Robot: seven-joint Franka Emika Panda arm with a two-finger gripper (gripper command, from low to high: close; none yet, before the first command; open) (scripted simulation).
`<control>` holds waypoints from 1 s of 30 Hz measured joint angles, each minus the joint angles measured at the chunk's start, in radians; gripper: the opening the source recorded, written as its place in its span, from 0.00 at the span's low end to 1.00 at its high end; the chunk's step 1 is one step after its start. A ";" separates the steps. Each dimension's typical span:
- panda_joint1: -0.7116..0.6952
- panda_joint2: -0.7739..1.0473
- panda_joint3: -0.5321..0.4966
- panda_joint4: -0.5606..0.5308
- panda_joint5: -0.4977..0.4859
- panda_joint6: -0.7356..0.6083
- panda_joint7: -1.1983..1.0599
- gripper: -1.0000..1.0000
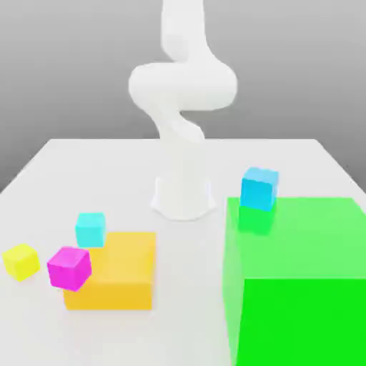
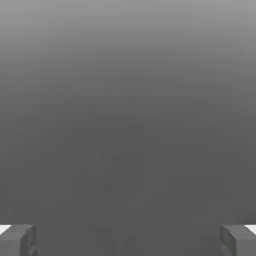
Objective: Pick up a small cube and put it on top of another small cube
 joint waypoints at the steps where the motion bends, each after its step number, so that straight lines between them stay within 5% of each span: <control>1: -0.001 0.039 -0.031 -0.012 0.009 0.018 -0.017 0.50; 18: -0.130 0.659 -0.447 -0.196 0.238 0.291 -0.354 0.50; 25: -0.267 0.897 -0.502 -0.268 0.292 0.410 -0.461 0.50; 30: -0.378 1.035 -0.378 -0.240 0.447 0.498 -0.584 0.50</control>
